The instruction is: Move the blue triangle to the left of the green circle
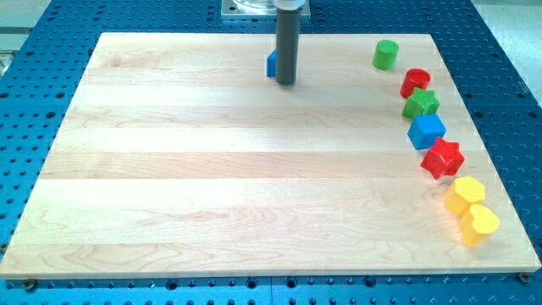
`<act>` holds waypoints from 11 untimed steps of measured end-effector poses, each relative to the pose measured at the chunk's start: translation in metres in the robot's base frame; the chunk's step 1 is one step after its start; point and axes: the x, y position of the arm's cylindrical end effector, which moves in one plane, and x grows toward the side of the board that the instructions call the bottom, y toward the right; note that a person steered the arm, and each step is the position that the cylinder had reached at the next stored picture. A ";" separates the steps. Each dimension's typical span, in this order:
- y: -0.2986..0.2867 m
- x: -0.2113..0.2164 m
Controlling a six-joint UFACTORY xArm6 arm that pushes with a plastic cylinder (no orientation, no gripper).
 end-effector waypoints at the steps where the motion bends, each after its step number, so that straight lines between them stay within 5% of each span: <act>1: -0.056 -0.001; 3: -0.043 -0.032; 5: 0.053 -0.033; 6: 0.055 -0.030; 7: 0.060 0.016; 11: 0.073 -0.025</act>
